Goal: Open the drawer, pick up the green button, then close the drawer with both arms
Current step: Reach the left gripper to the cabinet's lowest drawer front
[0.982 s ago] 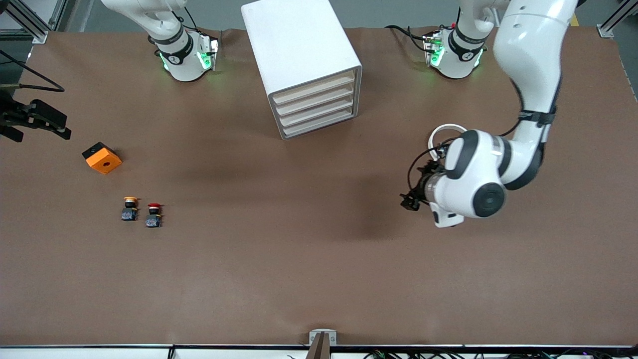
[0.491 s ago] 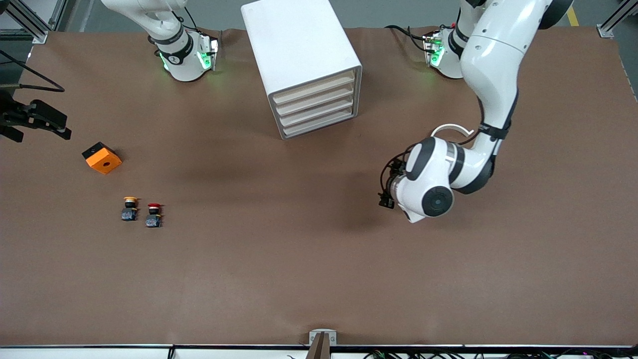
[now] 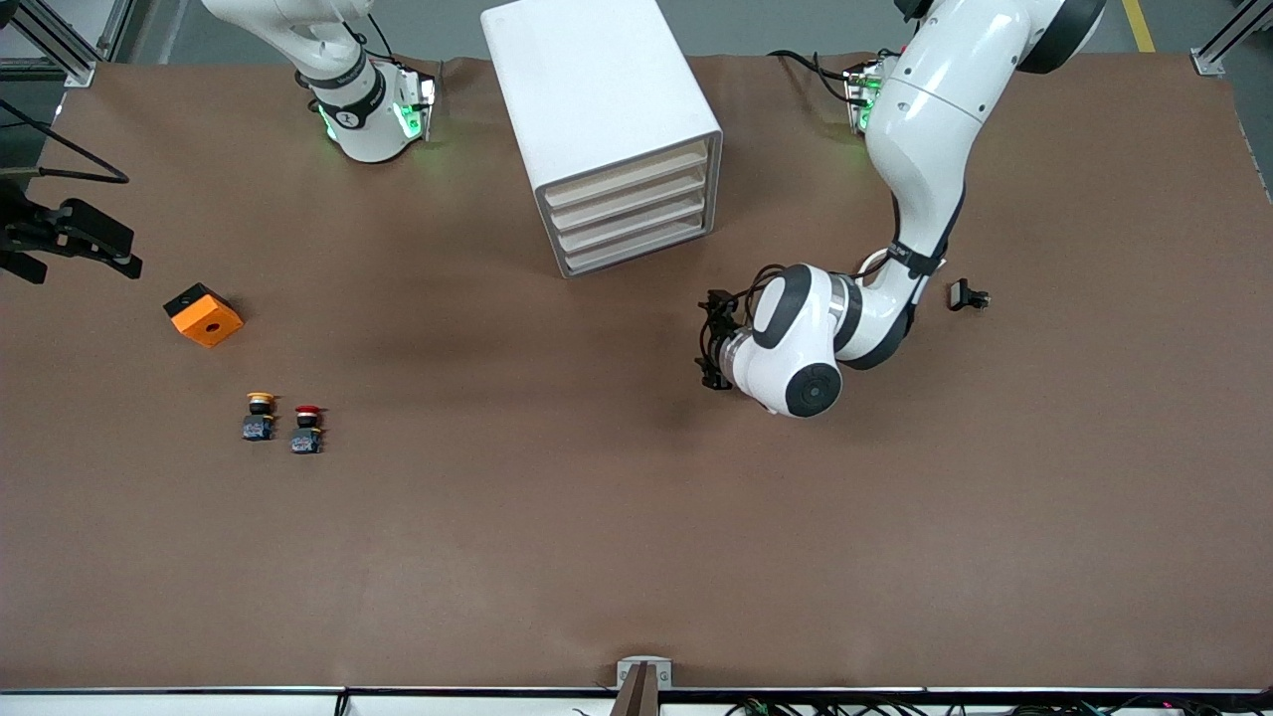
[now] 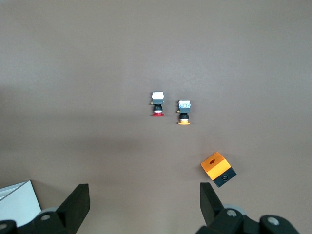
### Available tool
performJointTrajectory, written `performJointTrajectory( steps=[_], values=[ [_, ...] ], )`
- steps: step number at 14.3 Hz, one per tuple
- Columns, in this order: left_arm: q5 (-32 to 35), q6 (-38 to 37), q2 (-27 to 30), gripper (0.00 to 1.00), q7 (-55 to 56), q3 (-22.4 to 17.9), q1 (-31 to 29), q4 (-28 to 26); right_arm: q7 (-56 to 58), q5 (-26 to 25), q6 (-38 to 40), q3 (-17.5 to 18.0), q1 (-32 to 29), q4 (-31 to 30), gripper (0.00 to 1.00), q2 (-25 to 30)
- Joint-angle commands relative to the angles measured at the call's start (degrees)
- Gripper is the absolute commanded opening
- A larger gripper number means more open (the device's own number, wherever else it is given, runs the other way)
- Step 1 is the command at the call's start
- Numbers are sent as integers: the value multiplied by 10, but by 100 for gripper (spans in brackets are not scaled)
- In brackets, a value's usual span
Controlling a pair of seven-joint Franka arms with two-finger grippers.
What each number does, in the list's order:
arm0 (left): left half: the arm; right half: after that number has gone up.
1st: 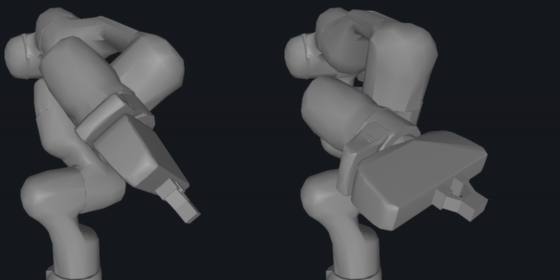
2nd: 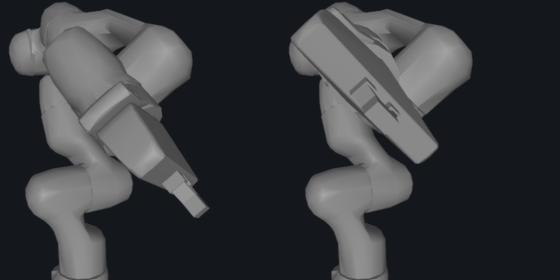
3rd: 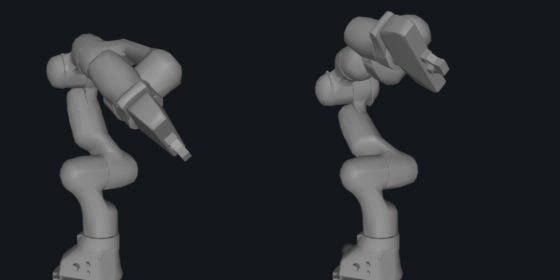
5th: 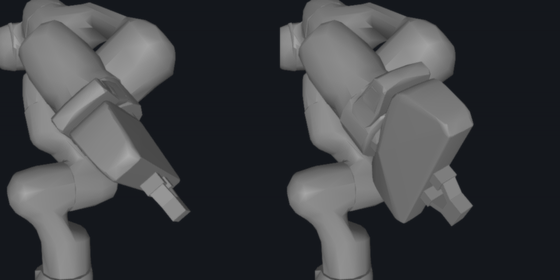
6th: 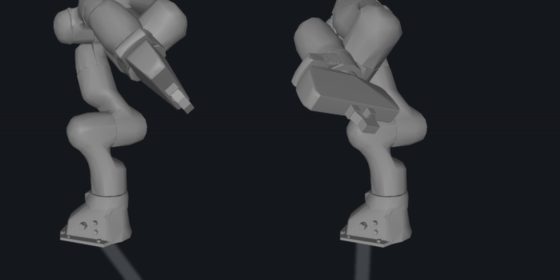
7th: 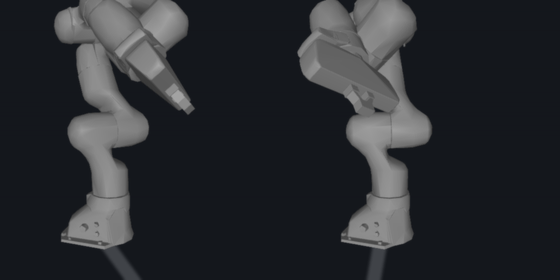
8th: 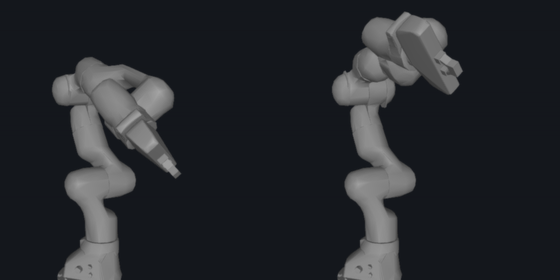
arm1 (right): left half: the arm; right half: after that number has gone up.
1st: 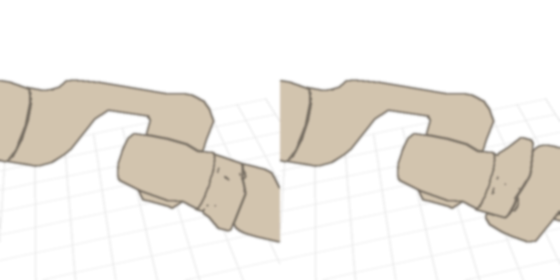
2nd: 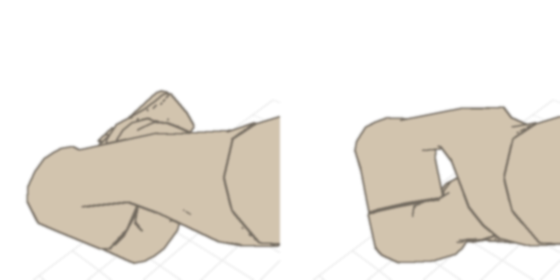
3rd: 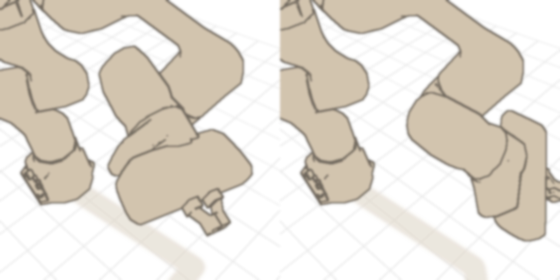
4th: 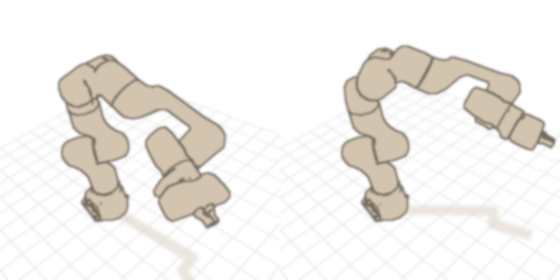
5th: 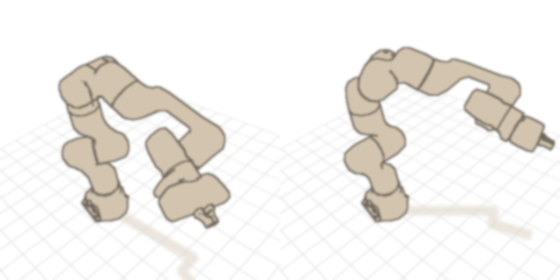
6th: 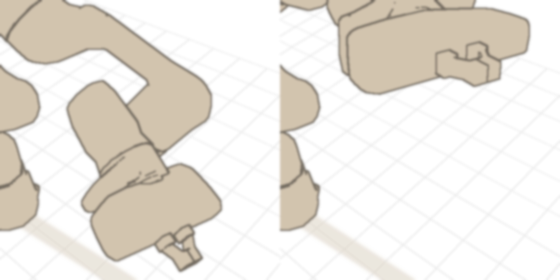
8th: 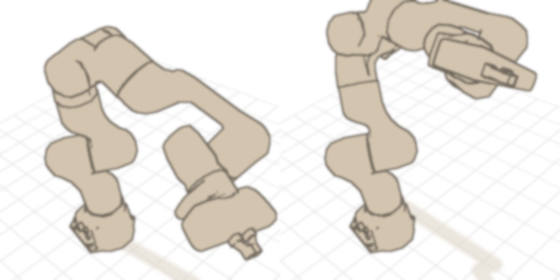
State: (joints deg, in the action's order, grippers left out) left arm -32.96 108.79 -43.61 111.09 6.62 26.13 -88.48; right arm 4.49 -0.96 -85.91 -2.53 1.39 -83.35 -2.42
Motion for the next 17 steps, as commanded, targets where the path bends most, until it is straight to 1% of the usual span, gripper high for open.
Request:
performJointTrajectory(
  steps=[1, 3, 5, 7, 9, 12, 16, 17],
  values=[
    [-30, -16, -11, 100, 46, -1, 15, 4, 3, 3, 7, 2, -1, 16, 100, -8],
    [-51, -31, -17, 100, 68, -1, 46, 4, 2, 3, 7, 2, -1, 16, 100, -7],
    [-79, -45, -18, 100, 112, -1, 59, 3, 2, 3, 7, 2, -1, 16, 100, -8],
    [-90, -68, -18, 100, 132, -1, 71, 4, 2, 3, 7, 2, -1, 16, 100, -7],
    [-114, -81, -24, 100, 142, -1, 72, 4, 2, 3, 7, 2, -1, 16, 100, -7],
    [-157, -86, -48, 100, 145, -2, 68, 8, 2, 3, 7, 2, -1, 16, 100, -7],
    [-161, -92, -66, 100, 147, -2, 66, 10, 2, 3, 7, 2, -1, 16, 100, -8],
    [-161, -120, -68, 100, 145, -2, 66, 11, 2, 3, 7, 2, -1, 16, 100, -8]
  ],
)
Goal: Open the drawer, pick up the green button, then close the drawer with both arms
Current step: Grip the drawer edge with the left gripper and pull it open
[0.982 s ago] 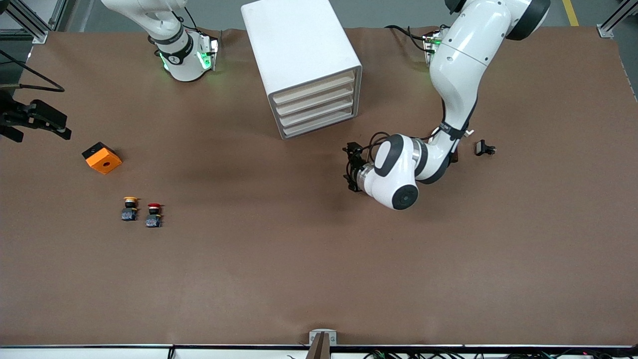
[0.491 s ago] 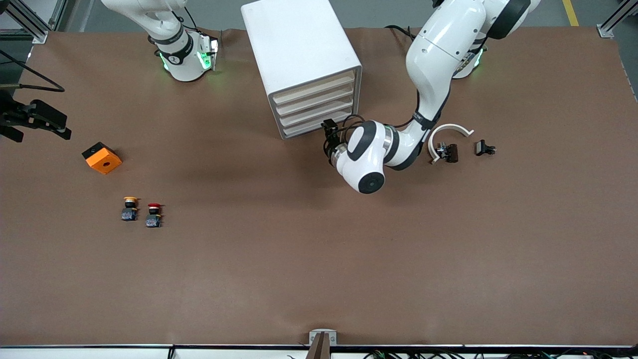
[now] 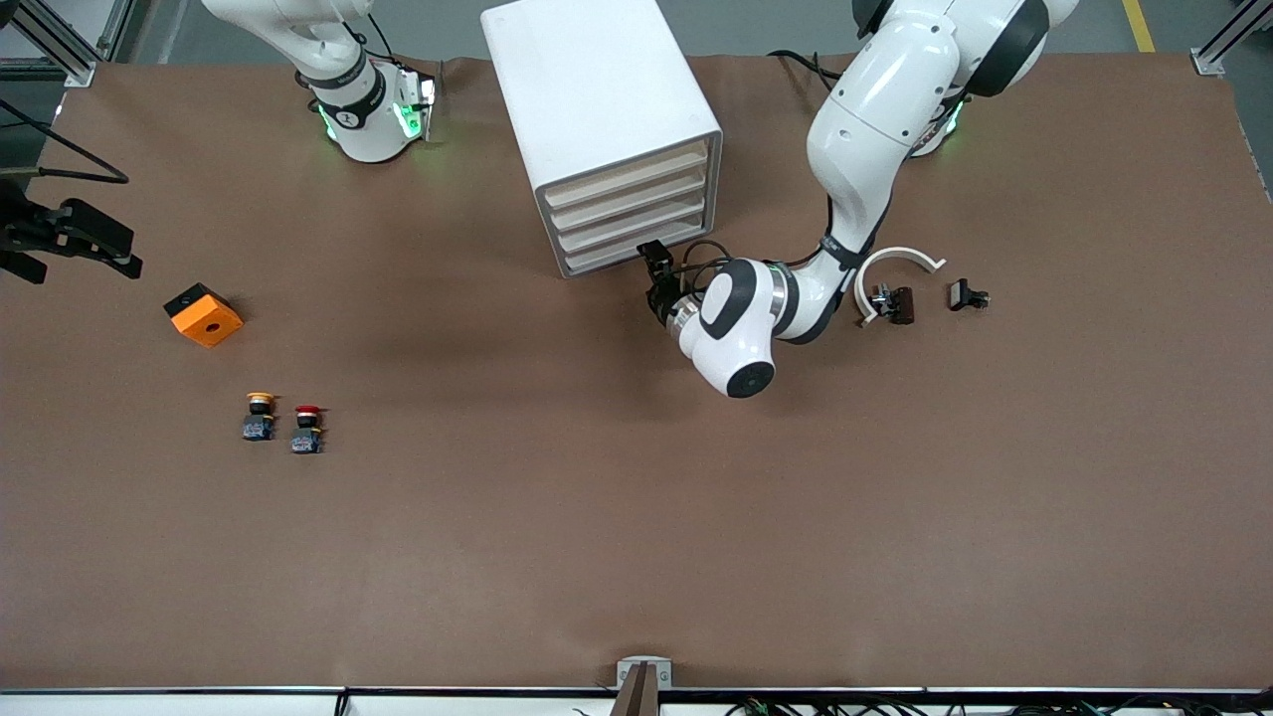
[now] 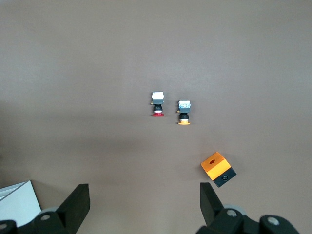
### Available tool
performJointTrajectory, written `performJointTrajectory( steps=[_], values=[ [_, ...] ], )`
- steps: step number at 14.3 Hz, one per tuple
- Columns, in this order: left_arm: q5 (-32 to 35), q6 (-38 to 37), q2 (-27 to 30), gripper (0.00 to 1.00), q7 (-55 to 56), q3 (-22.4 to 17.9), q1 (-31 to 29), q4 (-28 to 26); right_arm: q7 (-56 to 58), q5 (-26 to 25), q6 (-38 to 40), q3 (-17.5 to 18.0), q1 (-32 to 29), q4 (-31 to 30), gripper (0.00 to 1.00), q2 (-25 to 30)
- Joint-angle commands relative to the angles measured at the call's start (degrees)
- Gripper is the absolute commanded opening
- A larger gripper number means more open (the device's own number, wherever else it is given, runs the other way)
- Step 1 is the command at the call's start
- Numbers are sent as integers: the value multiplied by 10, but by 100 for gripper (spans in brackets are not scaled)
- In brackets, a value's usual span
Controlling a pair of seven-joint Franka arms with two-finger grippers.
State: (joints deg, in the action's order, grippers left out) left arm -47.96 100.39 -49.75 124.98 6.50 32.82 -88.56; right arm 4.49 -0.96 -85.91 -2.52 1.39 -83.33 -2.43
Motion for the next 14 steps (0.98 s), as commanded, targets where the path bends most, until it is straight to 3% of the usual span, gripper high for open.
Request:
performJointTrajectory(
  steps=[1, 5, 8, 14],
  values=[
    [-13, -55, -12, 100, 5, -2, -2, 24, 3, 3, 7, 1, -1, 16, 100, -8],
    [-31, -98, -27, 94, 7, -2, -8, 59, 2, 3, 7, 1, -1, 16, 100, -8],
    [-51, -98, -36, 75, 4, -1, -4, 64, 2, 3, 7, 1, -1, 16, 100, -8],
    [-70, -98, -34, 74, 9, 1, 17, 65, 2, 3, 7, 1, -1, 16, 100, -8]
  ],
)
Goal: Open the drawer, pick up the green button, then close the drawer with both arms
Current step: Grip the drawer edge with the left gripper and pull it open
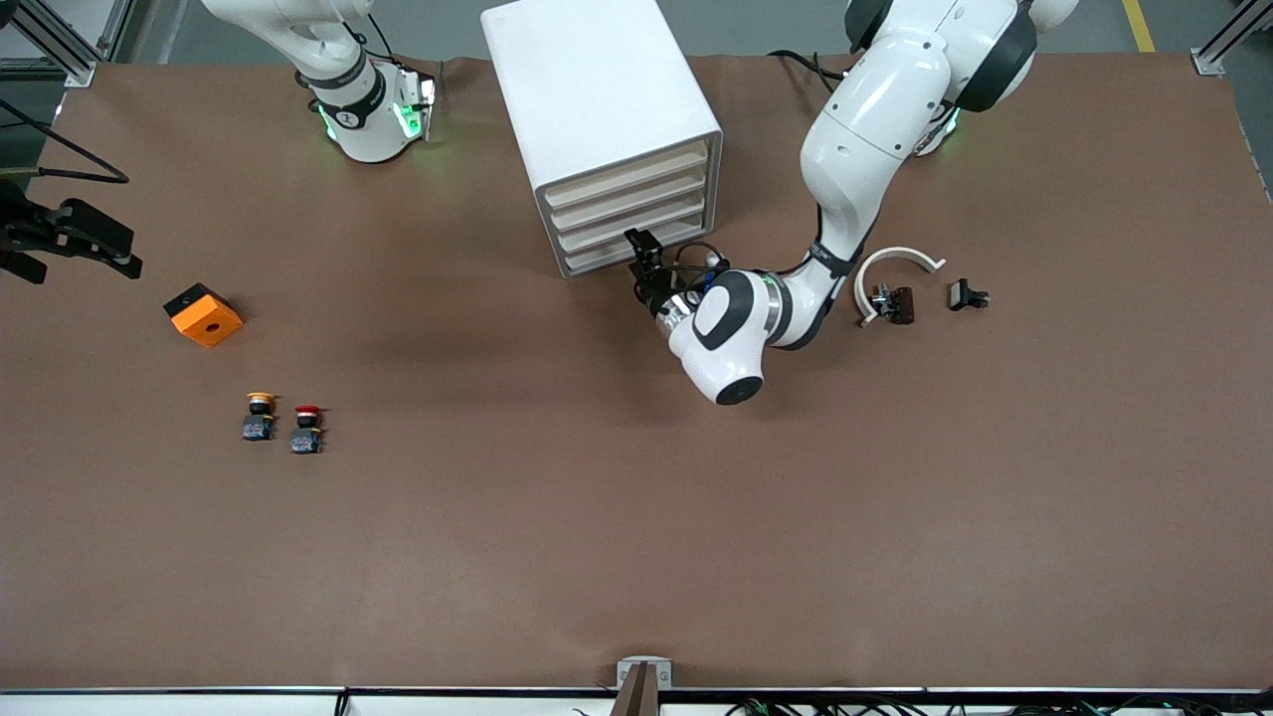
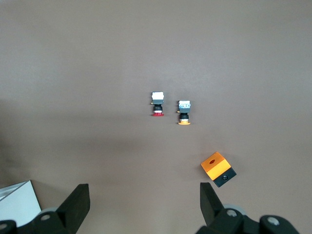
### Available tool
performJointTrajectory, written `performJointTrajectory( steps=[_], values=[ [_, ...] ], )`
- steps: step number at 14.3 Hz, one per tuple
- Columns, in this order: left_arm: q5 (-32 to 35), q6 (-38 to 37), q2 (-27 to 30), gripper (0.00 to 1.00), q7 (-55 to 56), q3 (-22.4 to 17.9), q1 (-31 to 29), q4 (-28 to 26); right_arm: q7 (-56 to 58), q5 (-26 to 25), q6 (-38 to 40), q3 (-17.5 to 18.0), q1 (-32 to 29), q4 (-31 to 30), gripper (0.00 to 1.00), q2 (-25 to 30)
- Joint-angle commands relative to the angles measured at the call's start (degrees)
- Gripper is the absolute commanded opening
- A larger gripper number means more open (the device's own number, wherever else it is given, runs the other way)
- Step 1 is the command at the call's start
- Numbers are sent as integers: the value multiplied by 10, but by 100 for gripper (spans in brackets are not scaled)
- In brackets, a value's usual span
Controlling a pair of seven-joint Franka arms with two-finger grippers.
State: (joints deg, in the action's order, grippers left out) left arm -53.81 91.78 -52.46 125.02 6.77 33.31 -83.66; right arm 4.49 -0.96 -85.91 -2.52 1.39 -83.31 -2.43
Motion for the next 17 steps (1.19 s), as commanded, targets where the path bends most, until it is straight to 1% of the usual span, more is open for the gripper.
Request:
performJointTrajectory(
  steps=[1, 2, 3, 5, 6, 8, 9, 11, 14, 15, 16, 17],
  values=[
    [-10, -12, -8, 74, 14, -2, 19, 16, 3, 3, 7, 1, -1, 16, 100, -8],
    [-10, -12, -8, 69, 19, -3, 21, 16, 3, 3, 7, 1, -1, 16, 100, -7],
    [-9, -12, -8, 68, 21, -3, 22, 16, 2, 3, 7, 1, -1, 16, 100, -8],
    [-9, -12, -8, 60, 22, -3, 23, 16, 2, 3, 7, 1, -1, 16, 100, -7],
    [-9, -12, -9, 59, 20, -3, 26, 16, 2, 3, 7, 1, -1, 16, 100, -8],
    [-9, -12, -11, 47, 21, -3, 27, 15, 2, 3, 7, 1, -1, 16, 100, -7],
    [-9, -12, -11, 46, 21, -3, 26, 15, 2, 2, 7, 1, -1, 16, 100, -7],
    [-9, -12, -11, 37, 21, -3, 27, 15, 2, 3, 7, 1, -1, 16, 100, -8],
    [-9, -12, -10, 17, 22, -4, 26, 15, 2, 3, 7, 1, -1, 16, 100, -7],
    [-6, -12, -10, 12, 28, -4, 26, 15, 2, 3, 7, 1, -1, 16, 100, -7],
    [-7, -12, -11, 5, 43, -6, 26, 16, 2, 3, 7, 1, -1, 16, 100, -7],
    [-8, -12, -11, 2, 48, -8, 25, 16, 2, 3, 7, 1, -1, 16, 100, -8]
  ],
)
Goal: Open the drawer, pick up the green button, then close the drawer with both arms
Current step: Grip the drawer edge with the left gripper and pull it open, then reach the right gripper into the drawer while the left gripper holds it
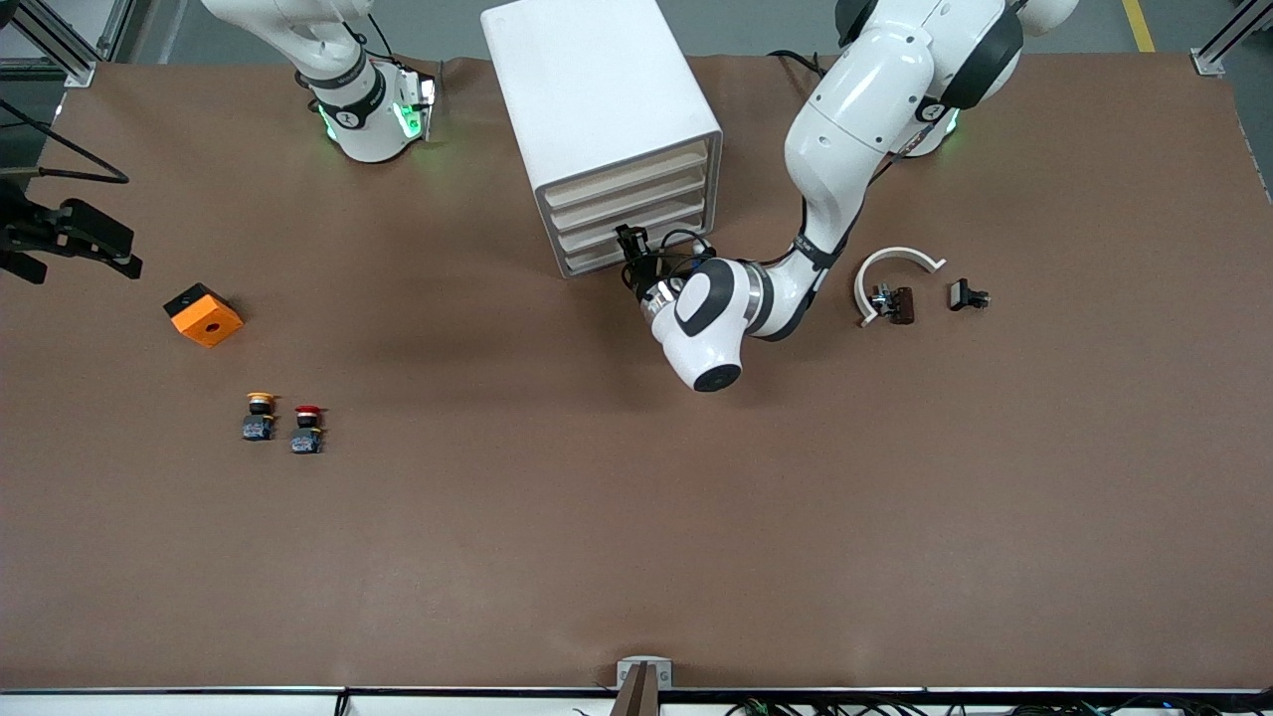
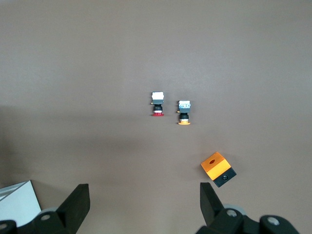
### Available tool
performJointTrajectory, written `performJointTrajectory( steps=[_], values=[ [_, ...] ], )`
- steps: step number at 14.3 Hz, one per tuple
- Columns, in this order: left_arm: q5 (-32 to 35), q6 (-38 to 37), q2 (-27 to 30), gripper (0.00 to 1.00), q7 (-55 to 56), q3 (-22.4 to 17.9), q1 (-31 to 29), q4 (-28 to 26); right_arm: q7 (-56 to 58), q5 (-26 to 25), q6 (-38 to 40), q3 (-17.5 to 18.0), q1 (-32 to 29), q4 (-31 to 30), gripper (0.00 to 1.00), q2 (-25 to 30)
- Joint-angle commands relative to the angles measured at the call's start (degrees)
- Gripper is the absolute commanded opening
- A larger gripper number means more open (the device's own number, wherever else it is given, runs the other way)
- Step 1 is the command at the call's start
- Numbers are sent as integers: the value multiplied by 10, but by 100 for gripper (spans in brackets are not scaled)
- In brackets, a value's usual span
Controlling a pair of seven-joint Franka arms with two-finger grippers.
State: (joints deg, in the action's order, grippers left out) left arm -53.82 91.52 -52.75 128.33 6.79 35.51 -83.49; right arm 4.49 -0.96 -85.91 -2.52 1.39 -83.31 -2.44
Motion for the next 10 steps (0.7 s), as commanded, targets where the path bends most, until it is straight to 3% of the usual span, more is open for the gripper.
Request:
performJointTrajectory(
  steps=[1, 7, 10],
  values=[
    [-8, -9, -7, 1, 15, -9, 0, 15, 2, 3, 7, 1, 0, 16, 100, -7],
    [-7, -9, -3, 0, 17, -15, -20, 55, -1, 0, -3, 2, 30, 16, 100, -27],
    [-8, -10, -2, 0, 17, -36, -21, 63, -97, 0, -35, 2, 66, 17, 100, -41]
  ],
)
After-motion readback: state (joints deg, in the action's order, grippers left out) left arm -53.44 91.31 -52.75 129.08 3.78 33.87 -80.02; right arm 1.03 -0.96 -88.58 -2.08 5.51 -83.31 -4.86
